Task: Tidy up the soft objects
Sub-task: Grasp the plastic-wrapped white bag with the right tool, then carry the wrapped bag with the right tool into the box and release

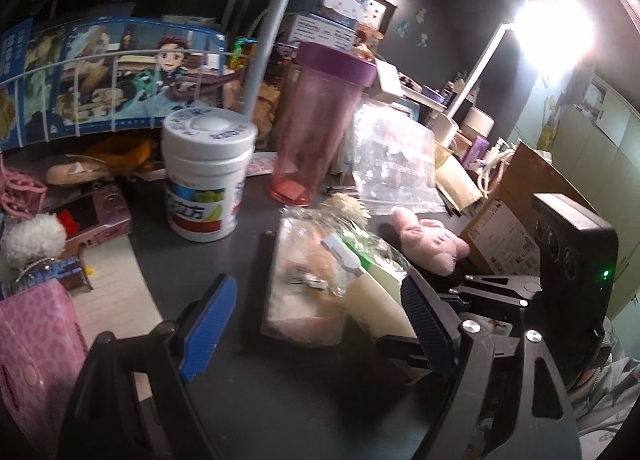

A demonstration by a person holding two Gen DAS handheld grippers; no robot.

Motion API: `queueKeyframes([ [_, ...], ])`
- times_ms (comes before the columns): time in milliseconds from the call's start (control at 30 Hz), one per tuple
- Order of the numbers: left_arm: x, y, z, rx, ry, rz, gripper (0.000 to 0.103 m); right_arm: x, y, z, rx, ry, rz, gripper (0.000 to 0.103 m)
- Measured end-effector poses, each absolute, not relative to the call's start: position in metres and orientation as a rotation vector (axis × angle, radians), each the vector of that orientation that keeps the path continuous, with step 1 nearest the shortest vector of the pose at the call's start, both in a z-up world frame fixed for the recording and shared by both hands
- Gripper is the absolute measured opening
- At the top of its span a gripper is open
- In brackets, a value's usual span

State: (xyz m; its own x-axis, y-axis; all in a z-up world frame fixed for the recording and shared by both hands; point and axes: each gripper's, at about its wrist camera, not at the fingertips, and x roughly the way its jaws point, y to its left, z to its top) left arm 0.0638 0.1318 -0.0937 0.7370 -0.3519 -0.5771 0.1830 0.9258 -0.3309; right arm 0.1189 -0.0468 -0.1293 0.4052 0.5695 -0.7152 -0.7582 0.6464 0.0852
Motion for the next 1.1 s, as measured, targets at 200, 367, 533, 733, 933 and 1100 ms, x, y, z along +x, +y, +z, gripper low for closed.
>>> queueKeyframes([
  [200, 0.059, 0.112, -0.078, -0.267, 0.661, -0.399, 0.082, 0.099, -0.054, -0.109, -0.266, 0.701, 0.914, 0.041],
  [367, 0.049, 0.093, -0.053, -0.259, 0.615, -0.458, 0.079, 0.078, -0.065, -0.082, -0.25, 0.59, 0.971, 0.041],
  [533, 0.035, 0.071, -0.025, -0.215, 0.553, -0.494, 0.05, 0.064, -0.085, -0.059, -0.22, 0.492, 0.973, 0.041],
  [733, 0.028, 0.038, 0.009, -0.132, 0.482, -0.5, 0.047, 0.05, -0.12, -0.034, -0.195, 0.379, 0.954, 0.041],
  [933, 0.028, -0.009, 0.045, -0.042, 0.419, -0.531, 0.047, 0.04, -0.169, -0.007, -0.169, 0.27, 0.905, 0.041],
  [1100, 0.038, -0.051, 0.065, 0.014, 0.396, -0.578, 0.047, 0.044, -0.208, 0.008, -0.151, 0.214, 0.846, 0.041],
])
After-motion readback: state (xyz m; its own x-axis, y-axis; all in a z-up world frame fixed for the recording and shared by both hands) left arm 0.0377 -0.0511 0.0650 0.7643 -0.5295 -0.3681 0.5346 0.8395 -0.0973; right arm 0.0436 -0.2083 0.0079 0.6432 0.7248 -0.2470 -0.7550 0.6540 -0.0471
